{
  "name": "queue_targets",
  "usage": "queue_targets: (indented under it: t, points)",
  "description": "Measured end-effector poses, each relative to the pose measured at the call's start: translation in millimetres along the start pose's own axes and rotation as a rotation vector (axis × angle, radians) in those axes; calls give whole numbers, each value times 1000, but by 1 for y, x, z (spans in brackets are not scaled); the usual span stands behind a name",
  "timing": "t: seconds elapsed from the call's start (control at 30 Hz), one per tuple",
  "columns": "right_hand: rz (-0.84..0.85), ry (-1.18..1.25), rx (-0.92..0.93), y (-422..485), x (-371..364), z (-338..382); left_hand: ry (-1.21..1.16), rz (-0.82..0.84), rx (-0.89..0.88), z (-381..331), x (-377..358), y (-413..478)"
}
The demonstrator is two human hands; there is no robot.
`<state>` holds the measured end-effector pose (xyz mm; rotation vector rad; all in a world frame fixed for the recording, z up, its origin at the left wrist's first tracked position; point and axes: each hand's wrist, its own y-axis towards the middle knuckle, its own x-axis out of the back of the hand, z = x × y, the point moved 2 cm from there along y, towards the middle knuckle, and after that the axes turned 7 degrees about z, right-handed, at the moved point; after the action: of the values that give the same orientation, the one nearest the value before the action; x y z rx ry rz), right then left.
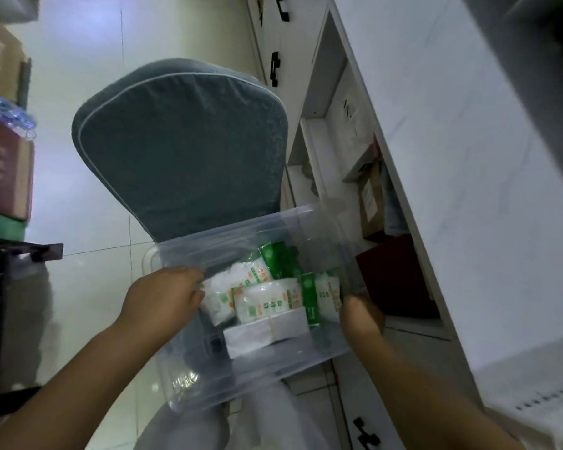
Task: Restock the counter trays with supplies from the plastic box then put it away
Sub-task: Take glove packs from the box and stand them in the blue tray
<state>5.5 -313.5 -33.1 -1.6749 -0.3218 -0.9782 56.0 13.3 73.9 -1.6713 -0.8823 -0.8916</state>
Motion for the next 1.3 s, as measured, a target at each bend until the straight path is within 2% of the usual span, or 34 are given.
queue_targets:
  t: [0.07,0.2,0.4,0.53,0.63,0.77,0.83,0.97,1.13,1.2,1.3]
  points:
    - [-26,11,105,2,4,8,-4,16,10,-4,-4,4]
    - [-214,217,352,-13,36,19,23,33,16,-15,-4,7]
    - [-137,830,443,-67,122,43,-67,41,-66,-40,15,11]
    - [2,1317,528,-113,172,75,-223,45,-201,-64,20,13]
    - [101,1526,581,-143,201,102,-336,-82,-157,-75,31,14]
    - [113,1630,651,-155,222,123,-429,-496,-151,-68,57,13]
    - [137,1649,680,-148,221,123,-440,-586,-140,-59,62,13]
    - [66,1502,527,-106,188,99,-549,-459,65,-34,55,18]
    - [49,915,276,-21,90,70,-612,-319,223,-4,29,19]
    - [106,650,266,11,51,70,-623,-285,260,8,17,20]
    - [223,376,306,48,4,77,-645,-253,321,25,0,20]
